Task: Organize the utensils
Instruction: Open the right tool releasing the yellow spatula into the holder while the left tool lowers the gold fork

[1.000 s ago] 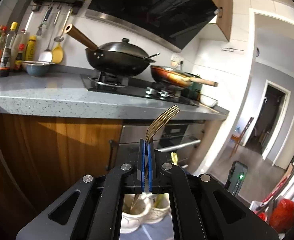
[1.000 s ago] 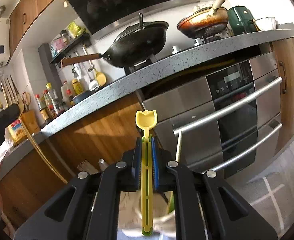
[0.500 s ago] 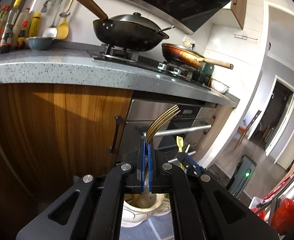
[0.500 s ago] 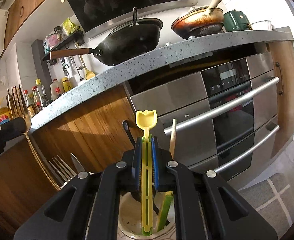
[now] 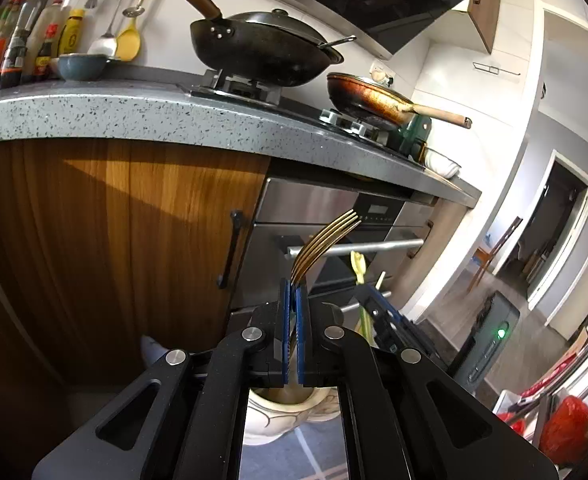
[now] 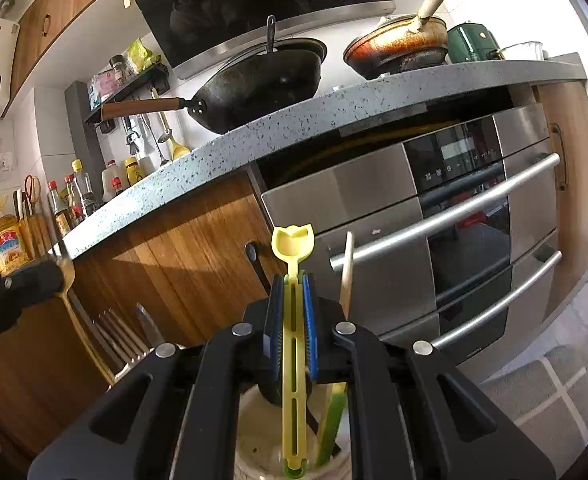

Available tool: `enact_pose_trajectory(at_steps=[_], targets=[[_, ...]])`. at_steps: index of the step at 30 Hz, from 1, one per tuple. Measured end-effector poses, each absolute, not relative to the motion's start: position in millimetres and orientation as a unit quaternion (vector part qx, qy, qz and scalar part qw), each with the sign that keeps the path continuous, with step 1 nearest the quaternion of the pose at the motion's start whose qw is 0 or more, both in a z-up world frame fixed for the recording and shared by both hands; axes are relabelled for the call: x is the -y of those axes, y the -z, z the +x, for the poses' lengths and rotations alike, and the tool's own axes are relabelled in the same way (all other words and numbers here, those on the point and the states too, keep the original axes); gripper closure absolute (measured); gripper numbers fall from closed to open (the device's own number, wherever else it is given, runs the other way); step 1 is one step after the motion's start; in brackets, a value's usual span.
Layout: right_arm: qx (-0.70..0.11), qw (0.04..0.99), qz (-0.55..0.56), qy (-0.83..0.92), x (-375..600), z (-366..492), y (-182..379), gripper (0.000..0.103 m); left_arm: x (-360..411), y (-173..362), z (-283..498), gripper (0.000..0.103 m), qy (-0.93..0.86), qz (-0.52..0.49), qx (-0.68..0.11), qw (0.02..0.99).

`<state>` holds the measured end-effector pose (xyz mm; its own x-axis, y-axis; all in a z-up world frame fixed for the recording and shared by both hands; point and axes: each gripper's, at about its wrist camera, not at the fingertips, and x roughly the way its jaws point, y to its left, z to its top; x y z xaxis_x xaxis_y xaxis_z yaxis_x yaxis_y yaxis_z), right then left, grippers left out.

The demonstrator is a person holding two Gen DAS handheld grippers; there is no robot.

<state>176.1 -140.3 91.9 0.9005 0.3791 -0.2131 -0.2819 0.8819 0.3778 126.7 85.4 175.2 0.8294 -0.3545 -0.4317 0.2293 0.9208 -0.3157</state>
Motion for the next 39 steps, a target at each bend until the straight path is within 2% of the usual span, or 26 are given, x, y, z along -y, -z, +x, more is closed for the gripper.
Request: enact_pose_trajectory(at_steps=[20, 39], targets=[[-0.100, 0.969, 0.149, -0.170, 139, 148, -78, 0.093, -88, -170, 128, 0.100, 0.162, -0.129, -0.250, 0.946], [-0.188, 0.956, 0.122, -0.187, 143, 132, -63, 0.093, -80, -145, 135, 0.100, 0.164, -0.120, -0.290, 0.935]])
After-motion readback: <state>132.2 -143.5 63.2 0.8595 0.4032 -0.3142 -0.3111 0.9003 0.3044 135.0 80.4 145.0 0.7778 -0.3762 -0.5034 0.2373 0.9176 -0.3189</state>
